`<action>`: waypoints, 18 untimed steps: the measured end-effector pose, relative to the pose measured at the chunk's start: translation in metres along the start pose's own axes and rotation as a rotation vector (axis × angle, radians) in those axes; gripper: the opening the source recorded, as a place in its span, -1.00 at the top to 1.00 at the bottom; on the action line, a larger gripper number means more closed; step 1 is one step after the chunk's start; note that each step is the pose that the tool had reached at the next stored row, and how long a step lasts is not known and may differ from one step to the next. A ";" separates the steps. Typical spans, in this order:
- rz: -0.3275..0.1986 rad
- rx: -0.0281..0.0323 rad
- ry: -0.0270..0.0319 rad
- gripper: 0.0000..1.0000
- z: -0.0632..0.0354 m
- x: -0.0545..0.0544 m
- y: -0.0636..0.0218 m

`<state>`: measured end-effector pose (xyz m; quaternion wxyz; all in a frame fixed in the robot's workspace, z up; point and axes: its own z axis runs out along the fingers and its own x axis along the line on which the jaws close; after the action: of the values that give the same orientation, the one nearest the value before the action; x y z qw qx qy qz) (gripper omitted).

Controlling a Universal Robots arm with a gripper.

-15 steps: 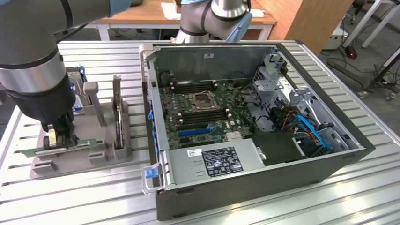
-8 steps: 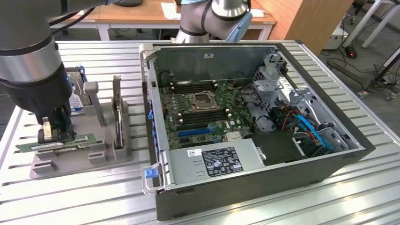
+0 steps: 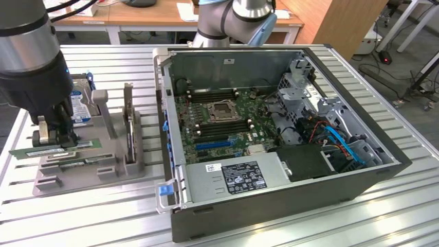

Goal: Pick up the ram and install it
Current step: 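Pick up the ram and move it above insertion slot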

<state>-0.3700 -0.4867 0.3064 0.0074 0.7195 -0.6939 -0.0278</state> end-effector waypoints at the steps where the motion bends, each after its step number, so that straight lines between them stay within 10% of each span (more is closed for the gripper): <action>1: 0.001 0.0000 0.0000 0.79 -0.0021 0.000 0.0001; 18: 0.008 0.0002 -0.0004 0.79 -0.0442 -0.001 0.0014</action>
<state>-0.3693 -0.4867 0.3507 0.0073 0.7168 -0.6967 -0.0278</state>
